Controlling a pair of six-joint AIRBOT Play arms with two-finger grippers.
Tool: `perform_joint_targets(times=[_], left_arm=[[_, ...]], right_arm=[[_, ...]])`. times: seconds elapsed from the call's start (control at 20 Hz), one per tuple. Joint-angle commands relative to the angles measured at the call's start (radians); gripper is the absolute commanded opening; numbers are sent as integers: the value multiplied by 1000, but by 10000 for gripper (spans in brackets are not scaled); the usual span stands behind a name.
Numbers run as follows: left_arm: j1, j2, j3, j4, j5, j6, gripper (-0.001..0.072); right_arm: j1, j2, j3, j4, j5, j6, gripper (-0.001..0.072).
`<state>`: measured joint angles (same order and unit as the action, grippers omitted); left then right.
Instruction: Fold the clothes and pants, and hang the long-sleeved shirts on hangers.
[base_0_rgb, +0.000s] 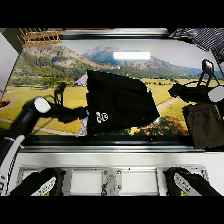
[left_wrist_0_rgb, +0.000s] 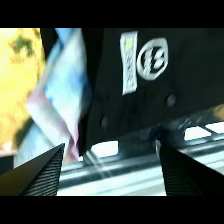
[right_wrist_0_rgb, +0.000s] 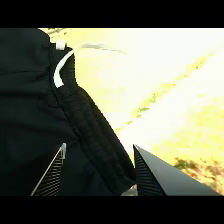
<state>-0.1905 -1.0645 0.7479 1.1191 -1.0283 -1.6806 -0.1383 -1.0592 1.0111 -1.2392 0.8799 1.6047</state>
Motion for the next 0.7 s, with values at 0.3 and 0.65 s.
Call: perform_joint_targets(times=[0.3,0.65], left_arm=[[-4,-78,-193,4,259,-153,626],[-152,-305,-22,16,176,-145,625]], right_arm=[[-1,3,-1,5,12,-11,462],[-2,3,-1,4,18,-11,462]])
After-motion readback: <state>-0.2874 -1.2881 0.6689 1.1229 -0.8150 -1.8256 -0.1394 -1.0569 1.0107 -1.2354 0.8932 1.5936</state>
